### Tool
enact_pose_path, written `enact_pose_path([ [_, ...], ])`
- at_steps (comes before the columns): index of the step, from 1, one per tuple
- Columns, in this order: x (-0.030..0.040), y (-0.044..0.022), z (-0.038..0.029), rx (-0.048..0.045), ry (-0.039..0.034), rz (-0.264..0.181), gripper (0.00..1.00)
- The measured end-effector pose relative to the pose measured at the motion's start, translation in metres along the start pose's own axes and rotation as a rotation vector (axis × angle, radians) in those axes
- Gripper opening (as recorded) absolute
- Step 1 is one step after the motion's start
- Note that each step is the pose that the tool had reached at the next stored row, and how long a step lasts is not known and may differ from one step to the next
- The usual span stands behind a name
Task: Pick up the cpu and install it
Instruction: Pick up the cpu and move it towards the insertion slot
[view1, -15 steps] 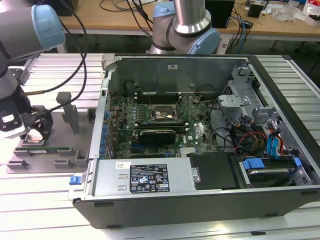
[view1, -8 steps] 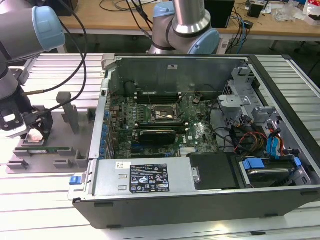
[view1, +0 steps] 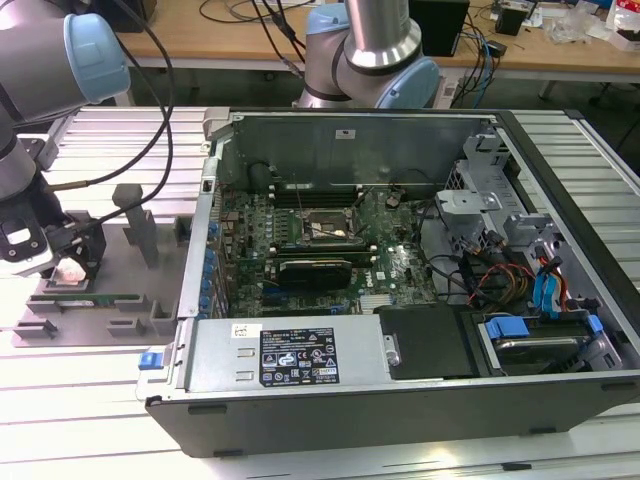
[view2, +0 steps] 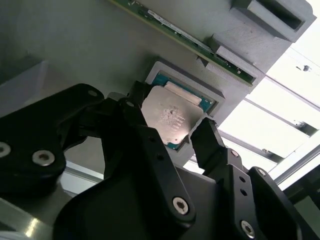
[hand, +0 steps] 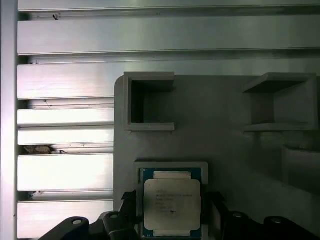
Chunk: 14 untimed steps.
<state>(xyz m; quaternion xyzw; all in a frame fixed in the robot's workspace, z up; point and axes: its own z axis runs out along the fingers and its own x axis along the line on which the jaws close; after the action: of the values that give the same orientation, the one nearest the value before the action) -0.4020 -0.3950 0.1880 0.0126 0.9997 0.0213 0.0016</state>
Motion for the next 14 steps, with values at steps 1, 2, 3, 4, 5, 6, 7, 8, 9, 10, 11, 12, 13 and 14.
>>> enact_pose_path([
  [1, 0.0000, 0.0000, 0.0000, 0.0000, 0.0000, 0.000, 0.65],
  [2, 0.0000, 0.0000, 0.0000, 0.0000, 0.0000, 0.000, 0.58],
  [3, 0.0000, 0.0000, 0.0000, 0.0000, 0.0000, 0.000, 0.58],
  [4, 0.0000, 0.0000, 0.0000, 0.0000, 0.0000, 0.000, 0.58],
  [5, -0.0001, 0.0001, -0.0003, -0.0002, -0.0003, 0.000, 0.58],
  [6, -0.0001, 0.0001, -0.0013, -0.0002, -0.0002, 0.000, 0.58],
  [7, 0.0000, 0.0001, -0.0015, -0.0001, -0.0001, 0.000, 0.58],
  [8, 0.0000, 0.0001, -0.0016, 0.0000, 0.0000, 0.000, 0.58],
  [9, 0.0000, 0.0001, -0.0016, 0.0000, -0.0001, 0.000, 0.58],
  [10, 0.0000, 0.0001, -0.0017, 0.0000, 0.0000, 0.000, 0.58],
  [11, 0.0000, 0.0001, -0.0018, 0.0000, 0.0000, 0.000, 0.55],
  [12, 0.0000, 0.0001, -0.0018, 0.0000, 0.0000, 0.000, 0.55],
  [13, 0.0000, 0.0001, -0.0018, -0.0001, -0.0001, 0.000, 0.55],
  [14, 0.0000, 0.0001, -0.0019, 0.0000, 0.0000, 0.000, 0.55],
])
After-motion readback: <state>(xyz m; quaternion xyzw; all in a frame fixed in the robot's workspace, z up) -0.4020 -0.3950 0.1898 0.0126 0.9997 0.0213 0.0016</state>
